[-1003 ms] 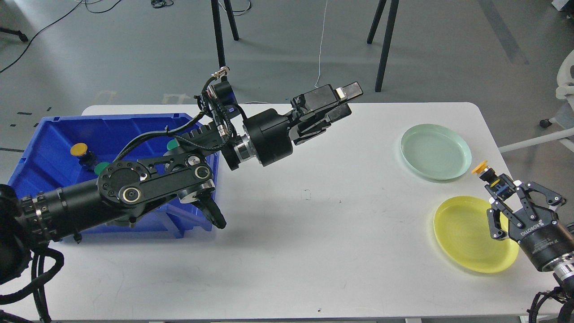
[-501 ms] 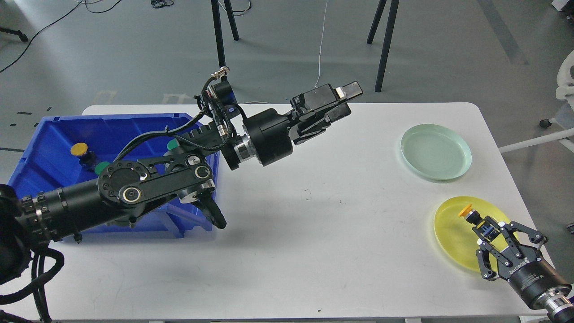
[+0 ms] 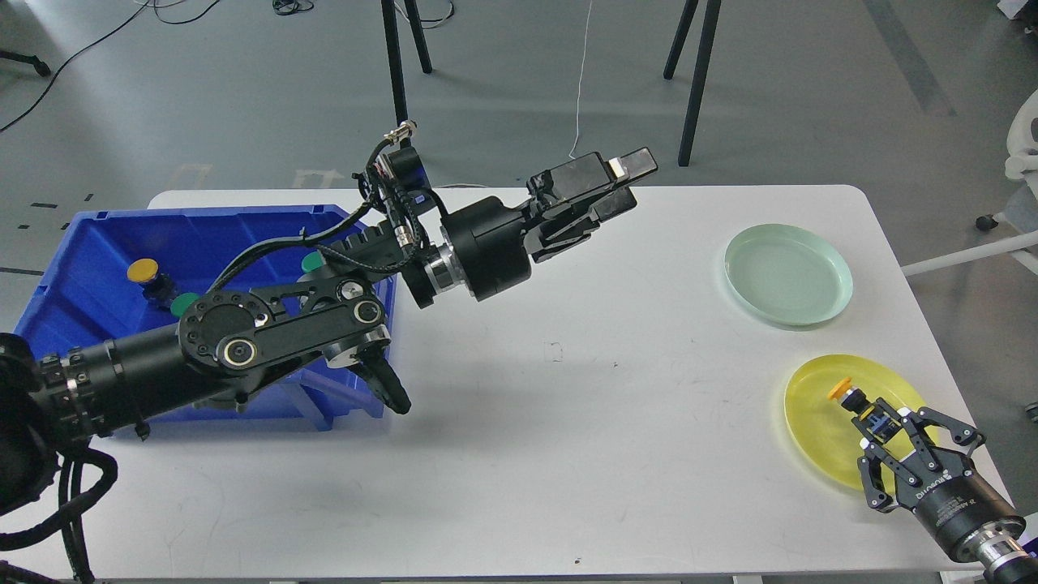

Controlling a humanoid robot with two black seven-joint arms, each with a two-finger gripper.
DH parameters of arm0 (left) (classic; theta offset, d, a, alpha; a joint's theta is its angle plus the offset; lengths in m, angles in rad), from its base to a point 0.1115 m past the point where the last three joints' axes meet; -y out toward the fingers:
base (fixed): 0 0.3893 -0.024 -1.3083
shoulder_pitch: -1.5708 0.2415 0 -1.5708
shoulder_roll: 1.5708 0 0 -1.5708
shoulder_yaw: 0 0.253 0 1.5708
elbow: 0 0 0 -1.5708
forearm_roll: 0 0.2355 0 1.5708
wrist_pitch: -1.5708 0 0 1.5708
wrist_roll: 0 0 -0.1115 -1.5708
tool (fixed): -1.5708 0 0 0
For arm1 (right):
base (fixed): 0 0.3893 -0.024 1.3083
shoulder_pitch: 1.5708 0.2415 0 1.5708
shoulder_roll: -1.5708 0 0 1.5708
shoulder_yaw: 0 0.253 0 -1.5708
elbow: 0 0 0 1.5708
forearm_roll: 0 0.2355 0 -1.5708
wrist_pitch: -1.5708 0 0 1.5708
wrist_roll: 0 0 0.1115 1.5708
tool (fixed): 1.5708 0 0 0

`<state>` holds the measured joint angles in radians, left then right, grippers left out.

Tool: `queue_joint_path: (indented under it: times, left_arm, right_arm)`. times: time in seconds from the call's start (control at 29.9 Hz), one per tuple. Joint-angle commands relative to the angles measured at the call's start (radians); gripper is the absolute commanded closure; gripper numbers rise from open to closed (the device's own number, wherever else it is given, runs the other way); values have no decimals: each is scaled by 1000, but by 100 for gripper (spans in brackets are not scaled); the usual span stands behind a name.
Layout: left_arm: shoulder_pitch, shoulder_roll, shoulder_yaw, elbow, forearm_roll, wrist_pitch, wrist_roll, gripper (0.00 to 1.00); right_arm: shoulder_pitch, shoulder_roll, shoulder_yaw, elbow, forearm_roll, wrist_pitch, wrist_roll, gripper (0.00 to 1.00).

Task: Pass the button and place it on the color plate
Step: 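Lower the button onto the yellow plate and open the right gripper, then lift the right gripper away and swing the left gripper back over the bin, then lower the left gripper into the bin and grasp a green-capped button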

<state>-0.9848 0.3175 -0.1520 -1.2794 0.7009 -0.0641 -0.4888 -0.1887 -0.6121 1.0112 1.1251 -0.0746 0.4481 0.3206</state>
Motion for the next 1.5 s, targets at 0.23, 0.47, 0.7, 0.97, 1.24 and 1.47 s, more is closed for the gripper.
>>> queue_joint_path:
  times: [0.23, 0.47, 0.7, 0.97, 1.24, 1.47]
  left_arm:
    - [0, -1, 0, 0, -3, 7, 0, 19]
    - [27, 32, -76, -3, -6, 6, 0, 18]
    - [152, 259, -273, -32, -6, -97, 0, 17]
    - [242, 454, -333, -34, -3, -301, 0, 16]
    - [198, 696, -279, -89, 106, -307, 0, 16]
    - [-63, 776, 91, 27, 383, -347, 0, 16]
  right_arm:
    - [-2, 0, 10, 4, 30, 41, 0, 7]
    - [24, -9, 101, 59, 91, 41, 0, 4]
    - [319, -41, 132, 82, 84, 41, -66, 4]
    - [609, -23, 41, 75, 76, 41, -89, 4]
    - [624, 43, -2, 67, 67, 41, -89, 4]
    - [611, 43, 0, 68, 68, 41, -87, 3]
